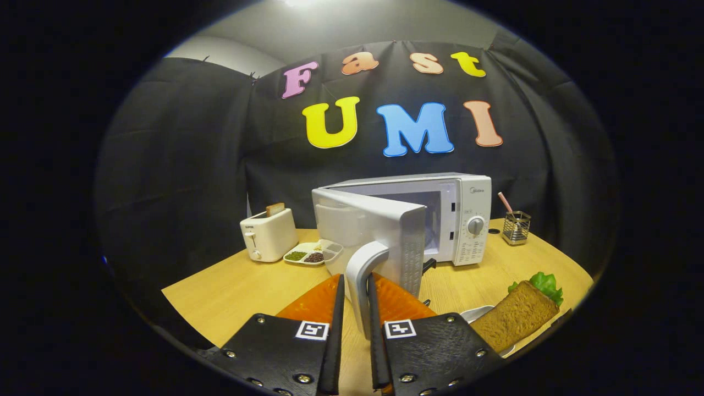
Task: Open the microwave, put the food inside, and close the microwave door.
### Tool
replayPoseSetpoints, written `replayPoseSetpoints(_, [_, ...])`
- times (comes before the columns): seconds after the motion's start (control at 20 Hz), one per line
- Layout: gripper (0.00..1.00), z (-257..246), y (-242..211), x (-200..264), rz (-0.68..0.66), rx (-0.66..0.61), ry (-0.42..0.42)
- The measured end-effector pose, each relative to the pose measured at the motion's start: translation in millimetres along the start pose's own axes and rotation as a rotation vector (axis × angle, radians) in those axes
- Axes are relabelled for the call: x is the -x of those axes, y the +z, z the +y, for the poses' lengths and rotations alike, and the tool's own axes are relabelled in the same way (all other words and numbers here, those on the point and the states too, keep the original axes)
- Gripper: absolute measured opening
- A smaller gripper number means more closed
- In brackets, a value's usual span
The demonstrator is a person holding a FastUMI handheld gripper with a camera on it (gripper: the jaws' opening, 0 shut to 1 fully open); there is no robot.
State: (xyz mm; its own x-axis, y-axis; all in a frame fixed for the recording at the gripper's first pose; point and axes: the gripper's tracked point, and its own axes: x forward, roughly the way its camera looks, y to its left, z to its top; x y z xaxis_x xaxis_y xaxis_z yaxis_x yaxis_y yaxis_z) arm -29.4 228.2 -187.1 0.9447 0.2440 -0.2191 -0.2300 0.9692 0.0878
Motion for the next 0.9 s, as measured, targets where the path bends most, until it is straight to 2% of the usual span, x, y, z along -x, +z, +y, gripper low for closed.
replayPoseSetpoints(0.9, [0.23, 126, -17, 9, 0.026, 0.001, 0.171])
